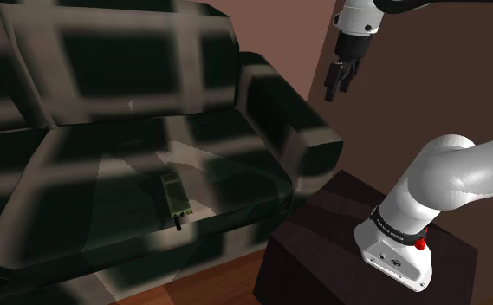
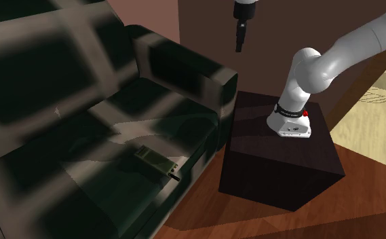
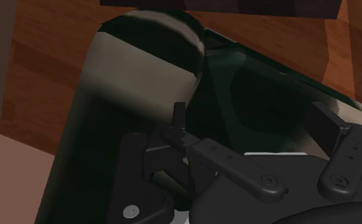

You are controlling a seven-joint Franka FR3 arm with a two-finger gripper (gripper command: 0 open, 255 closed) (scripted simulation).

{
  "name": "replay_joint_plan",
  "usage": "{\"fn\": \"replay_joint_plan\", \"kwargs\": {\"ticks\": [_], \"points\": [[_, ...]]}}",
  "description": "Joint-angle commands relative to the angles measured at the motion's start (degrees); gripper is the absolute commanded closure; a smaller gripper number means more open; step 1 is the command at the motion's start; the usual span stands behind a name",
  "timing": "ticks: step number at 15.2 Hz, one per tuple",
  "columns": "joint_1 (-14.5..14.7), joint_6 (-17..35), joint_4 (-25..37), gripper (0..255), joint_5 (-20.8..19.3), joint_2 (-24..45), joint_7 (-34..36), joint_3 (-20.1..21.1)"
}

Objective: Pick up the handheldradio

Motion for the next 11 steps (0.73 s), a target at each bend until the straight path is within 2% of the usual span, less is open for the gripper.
{"fn": "replay_joint_plan", "kwargs": {"ticks": [1,11], "points": [[0.0,0.0,0.0,0,0.0,0.0,0.0,0.0],[2.97,14.79,-4.96,0,7.56,9.56,14.0,10.02]]}}
